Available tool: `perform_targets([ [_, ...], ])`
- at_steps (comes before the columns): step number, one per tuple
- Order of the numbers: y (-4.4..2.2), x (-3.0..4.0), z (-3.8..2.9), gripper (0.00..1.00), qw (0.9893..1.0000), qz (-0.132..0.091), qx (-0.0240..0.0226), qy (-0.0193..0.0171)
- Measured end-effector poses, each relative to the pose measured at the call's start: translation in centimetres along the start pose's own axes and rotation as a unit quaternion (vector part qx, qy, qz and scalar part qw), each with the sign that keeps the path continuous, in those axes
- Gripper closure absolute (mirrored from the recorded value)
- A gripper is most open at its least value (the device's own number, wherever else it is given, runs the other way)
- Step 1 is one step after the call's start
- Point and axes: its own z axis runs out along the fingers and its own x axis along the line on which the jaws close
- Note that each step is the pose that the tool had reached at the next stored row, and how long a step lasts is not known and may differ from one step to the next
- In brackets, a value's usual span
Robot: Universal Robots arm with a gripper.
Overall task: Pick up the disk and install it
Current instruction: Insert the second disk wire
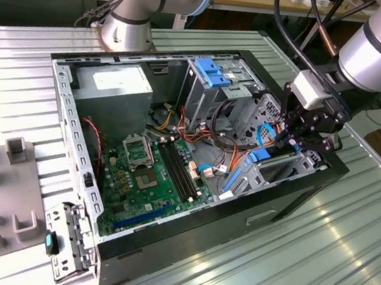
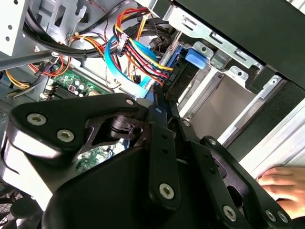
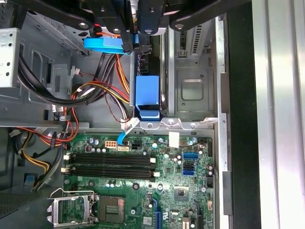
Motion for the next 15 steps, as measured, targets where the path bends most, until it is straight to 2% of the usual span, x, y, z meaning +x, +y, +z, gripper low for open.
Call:
perform_targets([
  [2,0.01,0.01,0.09,0.84,1.0000,0.000,0.0000,-0.0018],
  [6,0.00,0.01,0.11,0.84,1.0000,0.000,0.0000,-0.0019],
  [10,0.00,0.01,0.12,0.84,1.0000,0.000,0.0030,-0.0020],
  [15,0.01,0.08,0.22,0.84,1.0000,0.000,0.0033,-0.0020],
])
